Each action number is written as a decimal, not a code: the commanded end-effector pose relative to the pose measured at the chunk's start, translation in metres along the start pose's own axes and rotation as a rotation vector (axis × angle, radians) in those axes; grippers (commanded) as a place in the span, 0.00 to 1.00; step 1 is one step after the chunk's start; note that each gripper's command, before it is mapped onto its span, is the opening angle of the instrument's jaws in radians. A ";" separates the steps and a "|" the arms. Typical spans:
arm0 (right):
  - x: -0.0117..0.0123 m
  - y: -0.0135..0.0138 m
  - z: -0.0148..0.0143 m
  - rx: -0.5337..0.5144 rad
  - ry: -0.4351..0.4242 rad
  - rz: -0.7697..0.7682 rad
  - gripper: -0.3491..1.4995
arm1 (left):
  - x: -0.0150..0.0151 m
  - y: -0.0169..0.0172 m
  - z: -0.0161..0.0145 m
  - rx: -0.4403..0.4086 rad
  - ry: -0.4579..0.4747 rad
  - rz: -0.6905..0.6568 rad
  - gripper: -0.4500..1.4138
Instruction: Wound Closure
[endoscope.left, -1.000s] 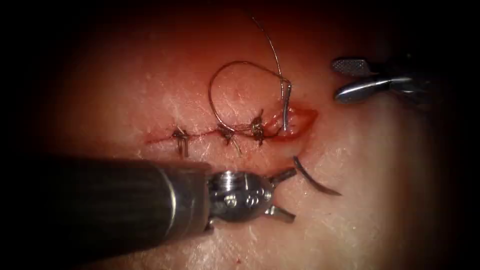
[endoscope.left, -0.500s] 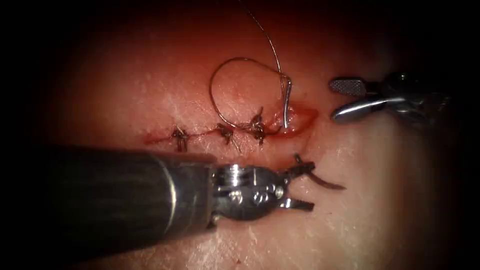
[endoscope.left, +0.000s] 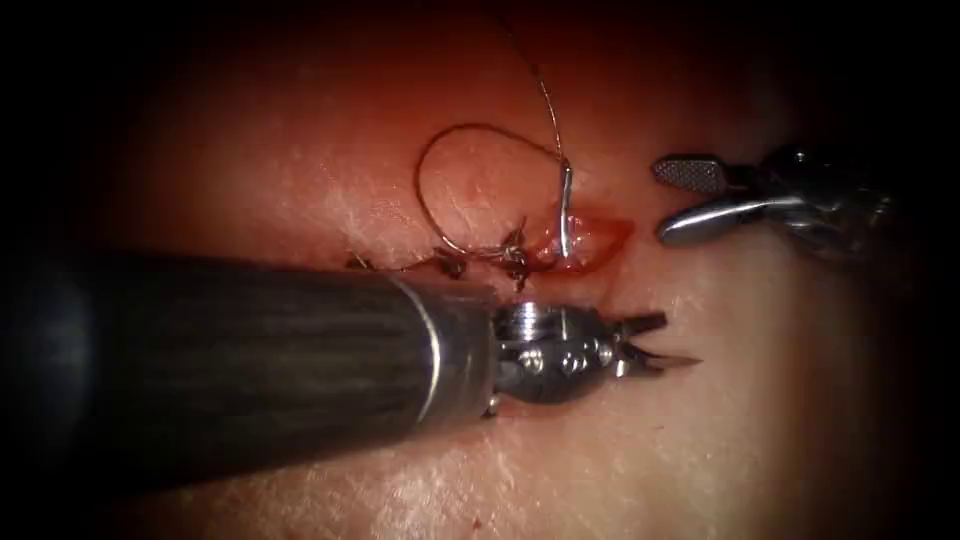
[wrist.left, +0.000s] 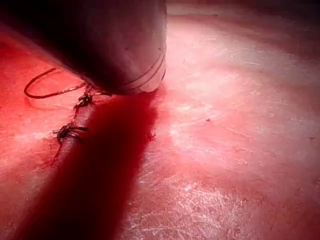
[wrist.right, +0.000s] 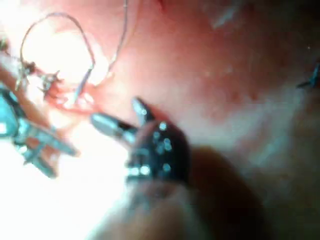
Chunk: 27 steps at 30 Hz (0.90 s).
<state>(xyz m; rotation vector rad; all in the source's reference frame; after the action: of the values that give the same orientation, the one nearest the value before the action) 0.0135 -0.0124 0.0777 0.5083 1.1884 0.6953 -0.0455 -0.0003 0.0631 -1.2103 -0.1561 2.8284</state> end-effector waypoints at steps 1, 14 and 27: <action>-0.0005 0.0000 0.0007 0.004 0.000 0.003 0.89 | -0.0001 0.0006 -0.0001 0.002 -0.002 -0.007 0.00; -0.0009 -0.0001 0.0008 0.019 -0.001 0.018 0.88 | 0.0064 0.0037 -0.0031 -0.087 0.202 -0.261 0.00; -0.0016 -0.0011 0.0016 0.064 -0.006 0.043 0.87 | 0.0120 0.0048 -0.0097 -0.278 0.409 -0.289 0.00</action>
<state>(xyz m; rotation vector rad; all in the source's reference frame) 0.0143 -0.0139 0.0779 0.5884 1.1989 0.6954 -0.0461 -0.0026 0.0462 -1.6553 -0.6366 2.3253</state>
